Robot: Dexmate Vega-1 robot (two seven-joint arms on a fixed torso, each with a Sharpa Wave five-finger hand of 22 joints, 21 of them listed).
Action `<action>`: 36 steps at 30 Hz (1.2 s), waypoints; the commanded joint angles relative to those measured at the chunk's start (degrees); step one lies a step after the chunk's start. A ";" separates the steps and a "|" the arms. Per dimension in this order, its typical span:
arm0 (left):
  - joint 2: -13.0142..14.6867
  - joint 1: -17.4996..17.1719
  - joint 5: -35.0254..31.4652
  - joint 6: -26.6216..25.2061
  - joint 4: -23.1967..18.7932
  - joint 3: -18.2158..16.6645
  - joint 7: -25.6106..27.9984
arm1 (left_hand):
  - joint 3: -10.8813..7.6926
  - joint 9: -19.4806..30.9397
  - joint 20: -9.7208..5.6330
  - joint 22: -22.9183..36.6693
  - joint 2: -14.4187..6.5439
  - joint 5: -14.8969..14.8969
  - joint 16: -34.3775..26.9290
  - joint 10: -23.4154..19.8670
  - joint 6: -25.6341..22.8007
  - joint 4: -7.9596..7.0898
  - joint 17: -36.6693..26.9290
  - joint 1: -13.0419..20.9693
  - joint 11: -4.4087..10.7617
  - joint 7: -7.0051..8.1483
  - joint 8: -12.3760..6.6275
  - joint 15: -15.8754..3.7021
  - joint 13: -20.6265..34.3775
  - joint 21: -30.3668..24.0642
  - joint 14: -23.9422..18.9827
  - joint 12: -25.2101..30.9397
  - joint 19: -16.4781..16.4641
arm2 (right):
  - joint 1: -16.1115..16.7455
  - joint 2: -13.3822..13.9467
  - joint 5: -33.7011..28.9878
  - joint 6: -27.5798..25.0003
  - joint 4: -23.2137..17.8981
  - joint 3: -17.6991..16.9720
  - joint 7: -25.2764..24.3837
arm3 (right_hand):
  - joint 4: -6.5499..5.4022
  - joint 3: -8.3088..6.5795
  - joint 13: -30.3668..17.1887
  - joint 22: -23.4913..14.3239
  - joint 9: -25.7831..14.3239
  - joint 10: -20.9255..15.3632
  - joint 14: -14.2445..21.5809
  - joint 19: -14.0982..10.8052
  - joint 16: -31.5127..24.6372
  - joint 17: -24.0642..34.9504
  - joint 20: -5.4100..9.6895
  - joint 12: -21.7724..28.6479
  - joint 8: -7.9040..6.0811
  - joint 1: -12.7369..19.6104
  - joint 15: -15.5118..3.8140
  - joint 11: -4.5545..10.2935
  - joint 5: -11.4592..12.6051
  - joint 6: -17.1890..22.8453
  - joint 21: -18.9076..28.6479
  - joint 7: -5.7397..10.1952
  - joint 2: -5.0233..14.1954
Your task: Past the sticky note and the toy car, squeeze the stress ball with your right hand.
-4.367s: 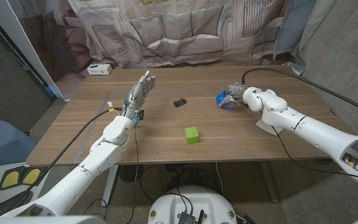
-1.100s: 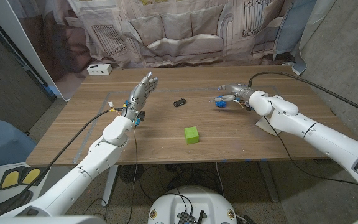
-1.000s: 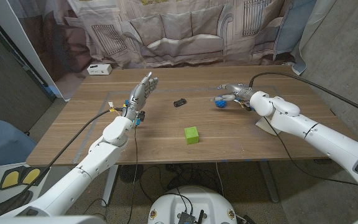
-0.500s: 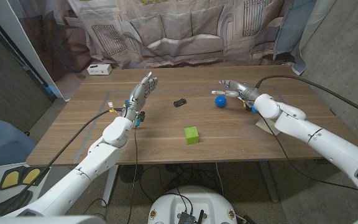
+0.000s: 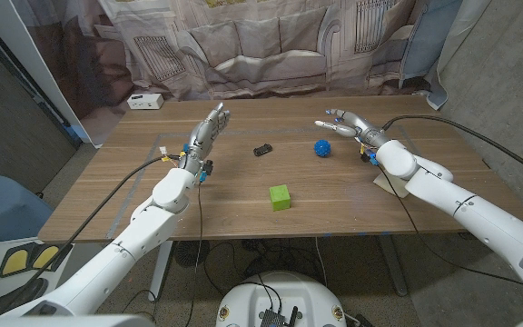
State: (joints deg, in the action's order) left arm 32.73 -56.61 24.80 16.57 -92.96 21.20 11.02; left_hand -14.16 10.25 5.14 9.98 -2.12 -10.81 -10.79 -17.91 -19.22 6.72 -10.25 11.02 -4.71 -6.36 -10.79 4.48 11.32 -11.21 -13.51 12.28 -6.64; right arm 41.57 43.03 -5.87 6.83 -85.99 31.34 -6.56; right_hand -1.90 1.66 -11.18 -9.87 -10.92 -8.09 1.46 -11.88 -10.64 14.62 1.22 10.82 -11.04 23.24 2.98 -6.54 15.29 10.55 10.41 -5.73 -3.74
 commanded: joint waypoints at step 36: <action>-3.95 3.84 7.03 2.06 9.57 2.24 -8.33 | -0.58 0.25 -0.37 0.26 -0.91 0.10 -0.24 -1.03 -1.09 0.36 -0.09 0.84 0.28 0.08 -0.38 -0.12 0.33 -0.23 -1.06 0.31 -0.88 | 6.93 -6.58 27.09 15.23 6.38 -8.53 4.91 | 0.34 -0.56 0.04 0.05 0.09 -2.36 3.75 -5.89 -1.54 -1.06 0.16 0.93 -0.16 0.55 -0.14 0.14 0.24 0.93 1.90 0.83 2.79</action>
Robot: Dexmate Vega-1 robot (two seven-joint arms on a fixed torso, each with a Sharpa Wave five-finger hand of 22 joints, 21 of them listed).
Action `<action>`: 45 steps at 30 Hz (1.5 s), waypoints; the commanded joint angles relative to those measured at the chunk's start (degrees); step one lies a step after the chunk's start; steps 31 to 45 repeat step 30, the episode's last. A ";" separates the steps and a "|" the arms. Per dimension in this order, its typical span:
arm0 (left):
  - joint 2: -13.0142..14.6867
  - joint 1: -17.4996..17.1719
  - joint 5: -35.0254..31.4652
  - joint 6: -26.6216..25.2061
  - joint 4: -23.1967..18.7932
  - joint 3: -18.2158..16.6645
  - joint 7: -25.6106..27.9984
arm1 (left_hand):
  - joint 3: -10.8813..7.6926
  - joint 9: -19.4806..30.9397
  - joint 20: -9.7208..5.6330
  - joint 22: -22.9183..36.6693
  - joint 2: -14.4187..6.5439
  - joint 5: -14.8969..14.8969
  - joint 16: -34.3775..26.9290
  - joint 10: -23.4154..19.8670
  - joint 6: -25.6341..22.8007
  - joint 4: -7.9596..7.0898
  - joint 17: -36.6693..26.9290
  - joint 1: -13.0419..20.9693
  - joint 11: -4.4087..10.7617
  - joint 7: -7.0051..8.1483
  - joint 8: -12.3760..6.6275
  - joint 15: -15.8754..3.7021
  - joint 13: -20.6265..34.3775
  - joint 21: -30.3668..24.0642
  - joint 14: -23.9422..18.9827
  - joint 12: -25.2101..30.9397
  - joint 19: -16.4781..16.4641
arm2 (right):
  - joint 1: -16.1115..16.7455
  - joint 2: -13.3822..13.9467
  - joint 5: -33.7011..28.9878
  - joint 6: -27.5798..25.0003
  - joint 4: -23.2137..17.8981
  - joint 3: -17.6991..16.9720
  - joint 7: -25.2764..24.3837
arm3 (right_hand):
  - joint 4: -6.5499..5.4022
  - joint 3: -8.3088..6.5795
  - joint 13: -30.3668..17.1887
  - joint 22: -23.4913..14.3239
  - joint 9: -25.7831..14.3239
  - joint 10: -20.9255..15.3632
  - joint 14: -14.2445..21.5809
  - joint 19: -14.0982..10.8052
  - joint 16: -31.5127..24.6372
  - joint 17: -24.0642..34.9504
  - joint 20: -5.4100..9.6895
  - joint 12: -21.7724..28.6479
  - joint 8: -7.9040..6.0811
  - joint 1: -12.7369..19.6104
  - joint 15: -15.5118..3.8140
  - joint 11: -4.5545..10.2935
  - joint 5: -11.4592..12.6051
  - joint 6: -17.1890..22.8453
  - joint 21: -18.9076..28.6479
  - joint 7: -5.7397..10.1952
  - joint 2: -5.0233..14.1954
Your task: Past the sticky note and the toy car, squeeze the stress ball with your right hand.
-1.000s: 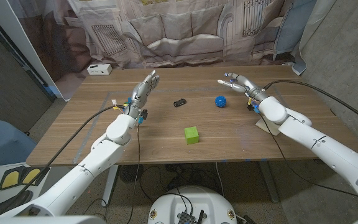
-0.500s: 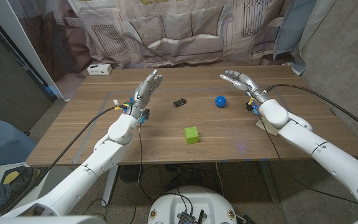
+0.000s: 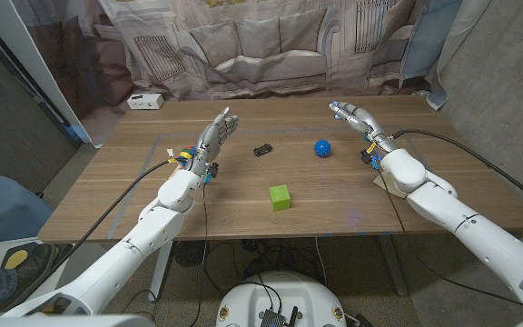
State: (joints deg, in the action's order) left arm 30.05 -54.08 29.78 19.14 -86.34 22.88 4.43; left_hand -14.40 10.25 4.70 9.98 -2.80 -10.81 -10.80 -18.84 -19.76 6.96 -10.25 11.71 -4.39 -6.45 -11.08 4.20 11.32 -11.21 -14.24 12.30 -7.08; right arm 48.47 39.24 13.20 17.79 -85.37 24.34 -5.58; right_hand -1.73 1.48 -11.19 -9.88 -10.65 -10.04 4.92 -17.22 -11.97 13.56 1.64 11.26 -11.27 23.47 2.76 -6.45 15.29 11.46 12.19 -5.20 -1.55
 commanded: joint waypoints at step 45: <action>-1.34 2.74 3.61 0.15 5.19 0.39 -3.97 | -0.36 0.23 0.21 0.26 -0.23 0.19 0.03 0.92 0.55 0.14 -0.10 0.19 -0.20 0.26 0.37 0.17 0.30 -0.26 0.12 -0.17 -0.88 | -2.11 -7.38 17.04 9.30 14.65 -1.24 13.20 | 0.45 -0.51 0.03 0.15 -0.16 -0.42 0.45 -1.21 -0.09 -0.39 -0.78 0.40 0.19 0.64 0.92 -0.61 -0.12 -0.46 -0.13 -0.19 0.95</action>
